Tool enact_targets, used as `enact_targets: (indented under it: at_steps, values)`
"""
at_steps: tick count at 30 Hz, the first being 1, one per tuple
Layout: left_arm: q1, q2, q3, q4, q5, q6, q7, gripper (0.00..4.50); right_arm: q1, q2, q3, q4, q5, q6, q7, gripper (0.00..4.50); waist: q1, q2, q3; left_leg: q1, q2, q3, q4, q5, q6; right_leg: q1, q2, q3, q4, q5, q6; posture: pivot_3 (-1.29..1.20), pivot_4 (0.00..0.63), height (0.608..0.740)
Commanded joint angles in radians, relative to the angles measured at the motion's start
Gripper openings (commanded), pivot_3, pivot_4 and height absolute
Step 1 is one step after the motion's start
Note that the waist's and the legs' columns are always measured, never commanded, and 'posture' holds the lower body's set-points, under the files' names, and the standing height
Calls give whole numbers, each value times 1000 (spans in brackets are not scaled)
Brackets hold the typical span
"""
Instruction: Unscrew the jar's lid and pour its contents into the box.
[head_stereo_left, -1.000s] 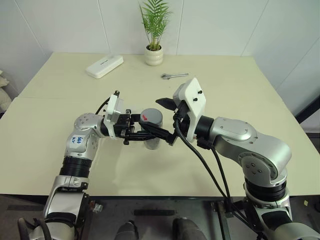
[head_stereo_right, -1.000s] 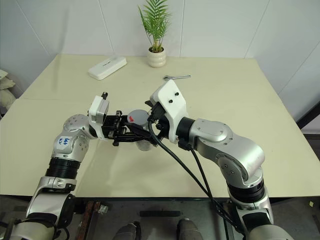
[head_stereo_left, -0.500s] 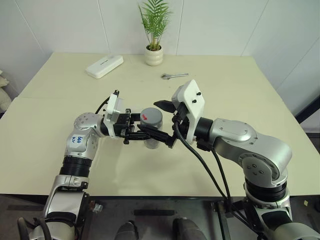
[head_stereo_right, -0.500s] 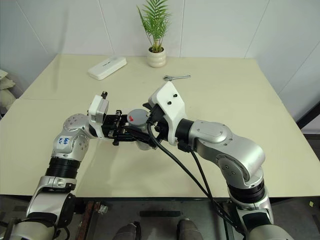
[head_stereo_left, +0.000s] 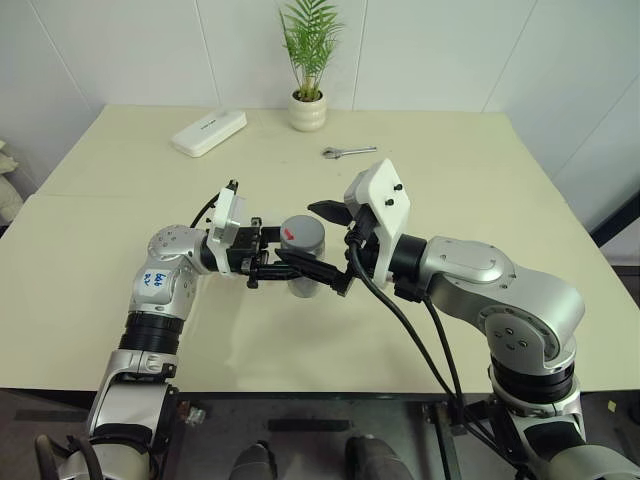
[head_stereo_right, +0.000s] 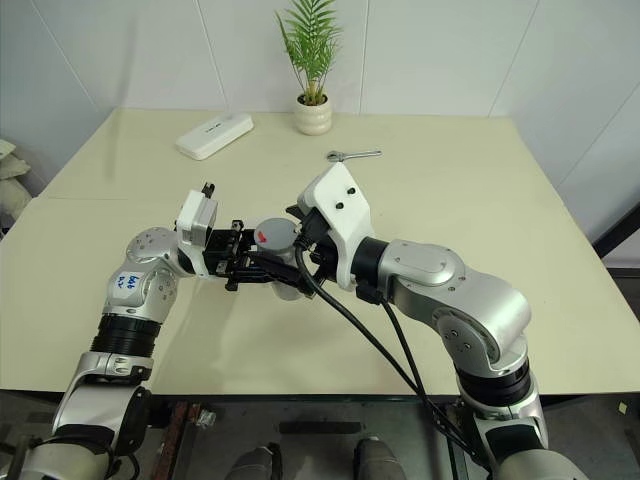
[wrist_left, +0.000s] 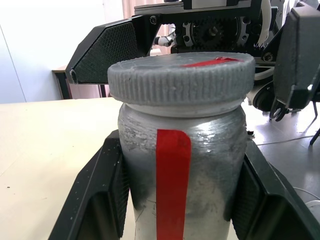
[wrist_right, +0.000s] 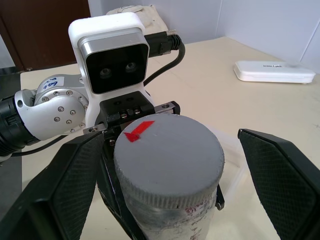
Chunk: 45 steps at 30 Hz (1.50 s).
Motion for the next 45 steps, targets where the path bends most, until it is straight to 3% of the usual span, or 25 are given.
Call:
enact_targets:
  at_steps: [1, 6, 9, 45]
  values:
    - [-19, 6, 22, -5, -10, -20, -2, 2173, -23, -9, -26, -19, 3, -23, 9, 4481, 0, 0, 0, 0, 0, 0, 0, 0, 0, 0, 0, 0, 0, 0, 0, 0, 150, 740]
    - [-17, 6, 21, -6, -10, -22, -2, 2173, -22, -10, -26, -22, 4, -20, 9, 4481, 0, 0, 0, 0, 0, 0, 0, 0, 0, 0, 0, 0, 0, 0, 0, 0, 150, 740]
    - [-18, 5, 21, -2, -9, -25, -1, 2173, -22, -10, -27, -23, 8, -15, 10, 3948, 0, 0, 0, 0, 0, 0, 0, 0, 0, 0, 0, 0, 0, 0, 0, 0, 150, 740]
    - [-23, -3, 22, 6, -17, -44, -4, 2173, -14, -13, -14, -8, -4, -24, 22, 3948, 0, 0, 0, 0, 0, 0, 0, 0, 0, 0, 0, 0, 0, 0, 0, 0, 150, 740]
